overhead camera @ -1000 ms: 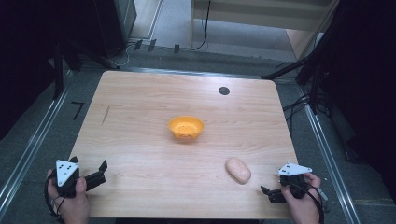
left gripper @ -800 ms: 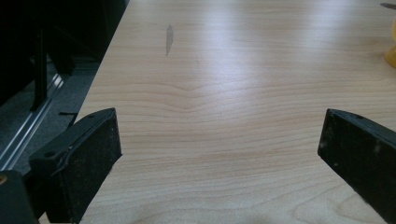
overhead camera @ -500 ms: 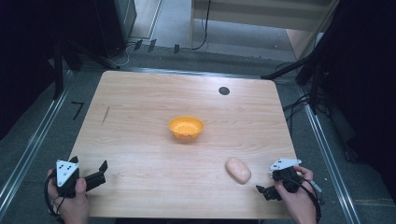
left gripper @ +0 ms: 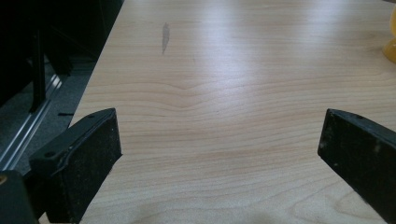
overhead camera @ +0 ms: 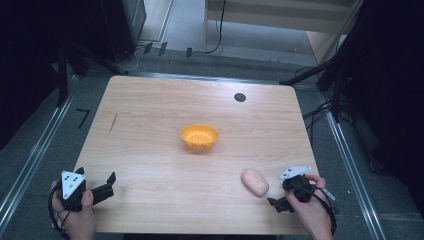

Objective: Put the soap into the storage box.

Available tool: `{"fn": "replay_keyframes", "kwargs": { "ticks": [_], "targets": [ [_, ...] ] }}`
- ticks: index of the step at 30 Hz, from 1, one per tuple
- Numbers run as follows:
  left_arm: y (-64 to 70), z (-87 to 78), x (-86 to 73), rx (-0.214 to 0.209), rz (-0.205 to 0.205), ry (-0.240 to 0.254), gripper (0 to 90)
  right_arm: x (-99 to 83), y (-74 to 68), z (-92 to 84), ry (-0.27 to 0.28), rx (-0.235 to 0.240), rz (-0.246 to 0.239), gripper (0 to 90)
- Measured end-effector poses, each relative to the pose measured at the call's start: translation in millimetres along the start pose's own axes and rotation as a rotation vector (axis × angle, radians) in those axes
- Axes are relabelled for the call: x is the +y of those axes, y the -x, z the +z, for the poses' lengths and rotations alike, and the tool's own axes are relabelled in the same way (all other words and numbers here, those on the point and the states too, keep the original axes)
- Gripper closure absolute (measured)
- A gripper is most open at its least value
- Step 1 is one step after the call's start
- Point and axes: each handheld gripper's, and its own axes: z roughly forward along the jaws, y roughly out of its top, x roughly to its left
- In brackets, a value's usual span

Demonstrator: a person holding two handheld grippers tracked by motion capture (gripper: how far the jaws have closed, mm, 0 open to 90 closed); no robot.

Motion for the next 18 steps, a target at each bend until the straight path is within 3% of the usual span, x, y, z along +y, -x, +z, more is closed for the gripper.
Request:
{"fn": "replay_keyframes", "kwargs": {
  "ticks": [18],
  "targets": [
    [0.4,0.5,0.1,0.000,0.000,0.000,0.0,28.9,-15.3,8.8,-0.029,0.016,-0.002,4.3]
  ]
}}
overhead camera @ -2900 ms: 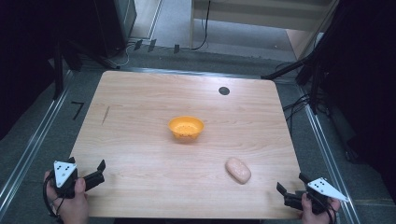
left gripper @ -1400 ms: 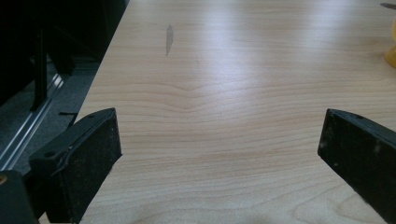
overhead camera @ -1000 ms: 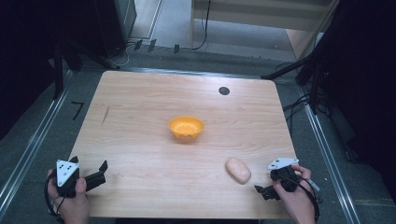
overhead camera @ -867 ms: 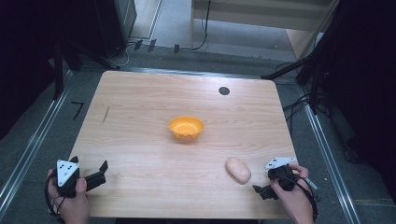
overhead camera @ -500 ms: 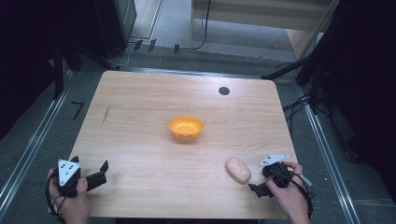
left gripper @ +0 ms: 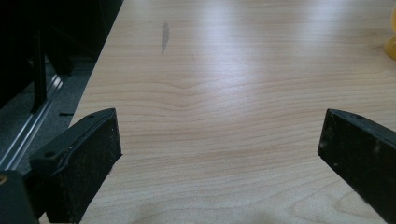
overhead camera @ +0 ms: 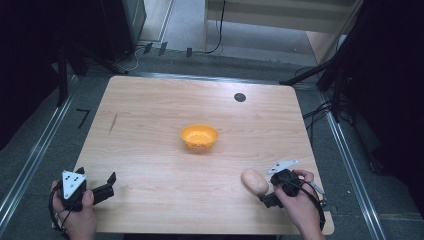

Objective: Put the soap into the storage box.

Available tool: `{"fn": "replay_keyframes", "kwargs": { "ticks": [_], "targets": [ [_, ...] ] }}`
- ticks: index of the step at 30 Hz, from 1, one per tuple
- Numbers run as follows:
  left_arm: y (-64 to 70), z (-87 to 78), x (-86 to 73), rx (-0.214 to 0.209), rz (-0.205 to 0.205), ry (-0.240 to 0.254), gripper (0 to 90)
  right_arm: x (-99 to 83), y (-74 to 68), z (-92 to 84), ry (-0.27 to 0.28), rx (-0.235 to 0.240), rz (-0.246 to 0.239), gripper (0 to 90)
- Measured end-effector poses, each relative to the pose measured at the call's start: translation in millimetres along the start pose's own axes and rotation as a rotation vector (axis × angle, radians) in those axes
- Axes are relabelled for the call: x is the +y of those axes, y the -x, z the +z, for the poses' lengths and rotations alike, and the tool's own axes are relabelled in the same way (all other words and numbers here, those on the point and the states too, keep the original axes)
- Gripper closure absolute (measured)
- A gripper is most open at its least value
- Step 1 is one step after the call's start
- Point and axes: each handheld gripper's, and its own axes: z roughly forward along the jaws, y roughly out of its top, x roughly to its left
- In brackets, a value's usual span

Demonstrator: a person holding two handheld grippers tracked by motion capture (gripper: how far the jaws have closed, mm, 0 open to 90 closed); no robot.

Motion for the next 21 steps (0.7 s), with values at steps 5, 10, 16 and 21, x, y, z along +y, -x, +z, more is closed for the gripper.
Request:
{"fn": "replay_keyframes", "kwargs": {
  "ticks": [5,10,16,21],
  "targets": [
    [0.0,0.1,0.0,-0.001,0.000,0.000,0.0,7.0,-3.8,2.8,-0.010,0.010,0.001,4.3],
    [0.0,0.1,0.0,-0.001,0.002,-0.001,0.0,14.7,-7.6,7.6,-0.021,-0.004,0.007,4.8],
    [-0.1,0.1,0.1,-0.001,0.002,0.000,0.0,19.5,-10.2,10.9,-0.029,-0.006,0.008,5.2],
    [0.0,0.4,0.2,-0.001,0.002,-0.002,0.0,24.5,-13.0,13.7,-0.030,-0.021,0.013,8.8]
  ]
}}
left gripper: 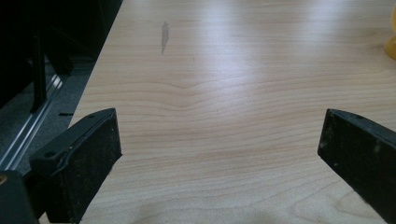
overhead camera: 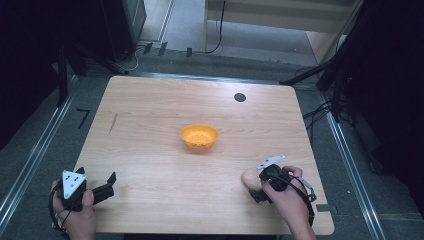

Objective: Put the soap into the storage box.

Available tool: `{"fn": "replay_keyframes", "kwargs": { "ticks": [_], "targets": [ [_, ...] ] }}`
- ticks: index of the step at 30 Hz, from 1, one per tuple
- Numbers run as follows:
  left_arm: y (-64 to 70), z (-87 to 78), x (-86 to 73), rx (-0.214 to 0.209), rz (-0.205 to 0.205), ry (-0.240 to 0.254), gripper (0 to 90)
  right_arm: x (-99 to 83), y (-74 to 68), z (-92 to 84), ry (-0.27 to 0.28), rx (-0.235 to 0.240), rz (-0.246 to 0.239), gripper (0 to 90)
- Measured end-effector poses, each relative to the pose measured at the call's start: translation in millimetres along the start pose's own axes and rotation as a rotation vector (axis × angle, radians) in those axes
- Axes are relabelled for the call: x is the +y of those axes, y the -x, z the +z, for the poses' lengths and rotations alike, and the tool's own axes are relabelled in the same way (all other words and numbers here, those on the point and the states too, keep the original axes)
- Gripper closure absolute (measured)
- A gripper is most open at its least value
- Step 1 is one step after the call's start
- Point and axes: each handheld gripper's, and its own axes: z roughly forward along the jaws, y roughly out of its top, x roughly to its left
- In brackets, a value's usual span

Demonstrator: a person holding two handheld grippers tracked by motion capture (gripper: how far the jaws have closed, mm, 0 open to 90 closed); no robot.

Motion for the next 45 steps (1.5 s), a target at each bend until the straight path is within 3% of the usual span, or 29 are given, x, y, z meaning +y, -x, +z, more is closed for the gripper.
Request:
{"fn": "replay_keyframes", "kwargs": {
  "ticks": [10,14,20,31,45],
  "targets": [
    [0.0,0.1,0.0,-0.002,0.001,0.000,0.0,8.3,-3.9,5.1,-0.004,-0.018,0.021,15.5],
    [-0.1,0.2,0.0,-0.003,0.001,0.000,0.0,9.8,-4.6,5.8,-0.004,-0.026,0.039,23.9],
    [0.0,0.2,0.1,-0.003,0.003,-0.003,0.0,10.7,-3.7,6.3,-0.005,0.004,0.036,31.8],
    [0.3,0.4,0.2,-0.002,0.006,-0.003,0.0,11.1,-3.8,8.2,-0.012,0.004,0.031,33.0],
    [0.2,0.5,0.4,0.009,0.004,-0.007,3.6,11.0,-3.0,7.5,-0.022,0.026,-0.025,33.4]
  ]
}}
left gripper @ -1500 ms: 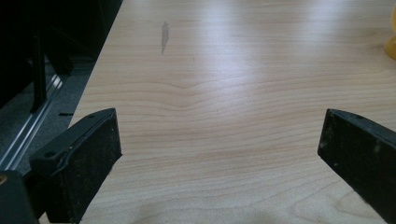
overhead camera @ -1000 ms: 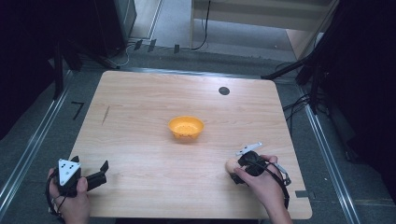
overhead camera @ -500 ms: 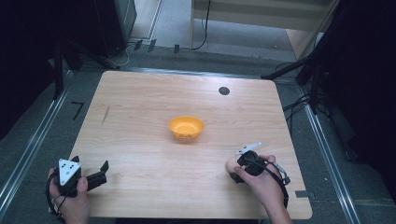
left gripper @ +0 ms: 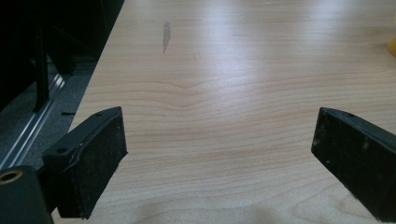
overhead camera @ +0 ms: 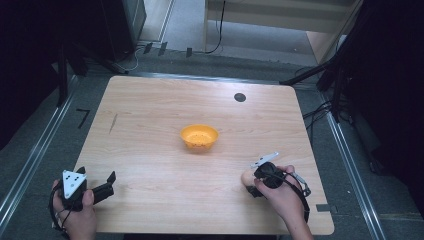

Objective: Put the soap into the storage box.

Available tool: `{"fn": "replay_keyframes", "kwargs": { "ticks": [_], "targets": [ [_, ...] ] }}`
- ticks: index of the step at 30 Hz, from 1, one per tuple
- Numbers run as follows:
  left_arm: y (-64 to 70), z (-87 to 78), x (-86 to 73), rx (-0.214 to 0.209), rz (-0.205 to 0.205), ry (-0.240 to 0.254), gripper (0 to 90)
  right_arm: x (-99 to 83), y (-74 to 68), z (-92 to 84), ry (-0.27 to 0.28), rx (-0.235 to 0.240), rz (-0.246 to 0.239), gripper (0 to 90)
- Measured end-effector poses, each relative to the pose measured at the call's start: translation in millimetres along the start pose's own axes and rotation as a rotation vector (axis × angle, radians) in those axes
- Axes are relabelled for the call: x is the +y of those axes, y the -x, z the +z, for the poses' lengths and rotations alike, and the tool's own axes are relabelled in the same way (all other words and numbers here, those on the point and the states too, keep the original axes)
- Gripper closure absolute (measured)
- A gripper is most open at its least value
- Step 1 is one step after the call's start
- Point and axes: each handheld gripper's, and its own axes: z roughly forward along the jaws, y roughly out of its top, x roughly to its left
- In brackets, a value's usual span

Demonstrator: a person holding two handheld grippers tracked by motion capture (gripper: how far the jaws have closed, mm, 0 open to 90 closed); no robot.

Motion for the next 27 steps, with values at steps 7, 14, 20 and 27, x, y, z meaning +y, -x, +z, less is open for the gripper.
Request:
{"fn": "replay_keyframes", "kwargs": {
  "ticks": [7,14,20,27],
  "targets": [
    [1.4,2.3,1.0,0.003,0.012,-0.026,0.0,1.6,0.2,-2.2,-0.013,0.005,-0.028,33.5],
    [-0.4,2.7,1.2,0.003,-0.006,-0.028,0.0,7.5,1.4,-9.8,-0.008,0.001,-0.057,33.5],
    [-0.6,2.6,1.2,-0.001,-0.005,-0.027,0.0,12.9,2.3,-13.5,-0.010,0.001,-0.081,33.5],
    [-0.6,2.3,1.1,0.001,-0.003,-0.023,0.0,16.8,4.7,-16.7,-0.008,0.006,-0.101,33.5]
  ]
}}
